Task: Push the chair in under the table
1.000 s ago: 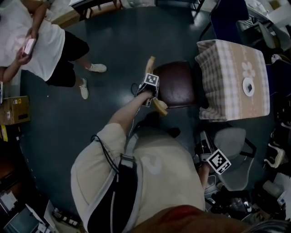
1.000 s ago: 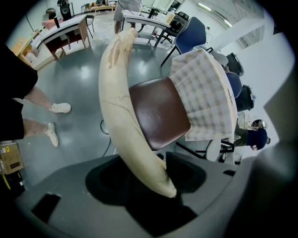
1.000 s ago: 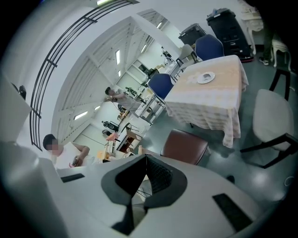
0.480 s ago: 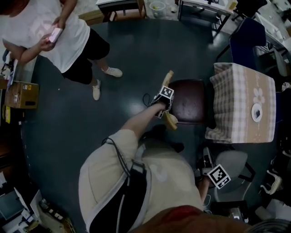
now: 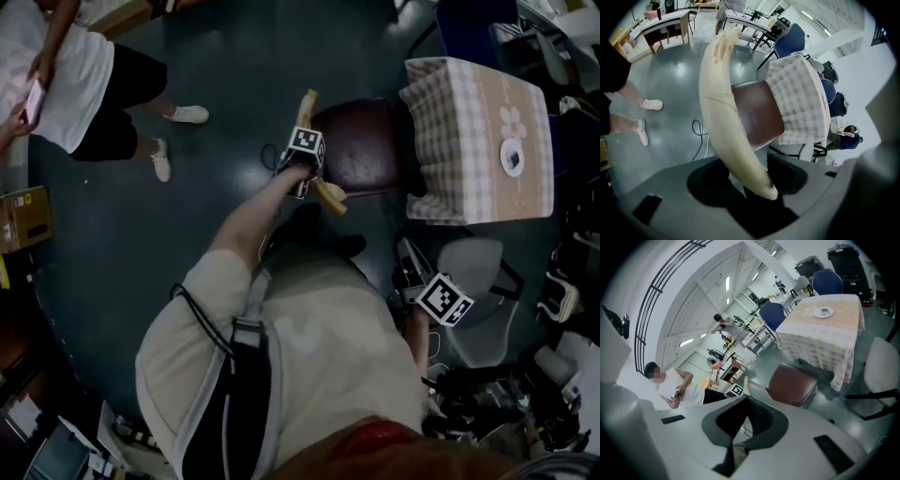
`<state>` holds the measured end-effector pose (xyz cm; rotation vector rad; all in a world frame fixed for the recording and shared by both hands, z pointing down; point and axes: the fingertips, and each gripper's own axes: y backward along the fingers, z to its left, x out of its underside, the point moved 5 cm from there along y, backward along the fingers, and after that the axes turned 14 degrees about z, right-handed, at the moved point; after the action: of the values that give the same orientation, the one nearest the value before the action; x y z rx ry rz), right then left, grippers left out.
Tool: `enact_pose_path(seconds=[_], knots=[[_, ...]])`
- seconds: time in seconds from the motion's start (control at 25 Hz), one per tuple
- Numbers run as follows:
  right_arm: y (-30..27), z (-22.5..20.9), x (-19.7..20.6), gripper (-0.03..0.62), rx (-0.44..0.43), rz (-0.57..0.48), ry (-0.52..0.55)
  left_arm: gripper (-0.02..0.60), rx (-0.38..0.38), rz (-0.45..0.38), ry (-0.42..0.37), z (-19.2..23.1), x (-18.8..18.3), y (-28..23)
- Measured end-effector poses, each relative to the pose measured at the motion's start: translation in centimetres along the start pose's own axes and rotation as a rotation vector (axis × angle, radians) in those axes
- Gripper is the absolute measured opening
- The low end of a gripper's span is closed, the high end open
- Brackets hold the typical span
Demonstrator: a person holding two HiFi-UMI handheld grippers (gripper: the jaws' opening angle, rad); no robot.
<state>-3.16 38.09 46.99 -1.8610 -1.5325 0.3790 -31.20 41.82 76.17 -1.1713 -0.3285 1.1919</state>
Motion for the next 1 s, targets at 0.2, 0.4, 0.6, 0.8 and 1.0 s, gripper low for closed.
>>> enact_pose_path(seconds=[0.2,0.4,0.6,0.8,1.0], knots=[[1.9,-1.5,1.5,0.009,0.046,-0.029,-0.016,0.252,-0.010,0.014,-0.005,-1.4,0.7,-0.6],[1.2,0.0,2.0,0.009,0.033,-0.032,-0.002,0.252,-0.005,-0.007,-0.045,-1.9,0.5,0.2],[0.9,0.9,2.5,0.009,0.035,-0.035,0.006,0.252,-0.010,-0.012,-0.052,-1.4,0.5,0.8],[1.7,-0.2,2.7,0.009,0.041,-0.050,-0.023,0.252,-0.011,-0.003,-0.039,-1.1,0.8,0.4],[2.2,-1.2,2.8,0.009,0.040,-0.079,-0.055,0.253,-0.014,0.010,-0.055,-1.9,-0.1,0.1]])
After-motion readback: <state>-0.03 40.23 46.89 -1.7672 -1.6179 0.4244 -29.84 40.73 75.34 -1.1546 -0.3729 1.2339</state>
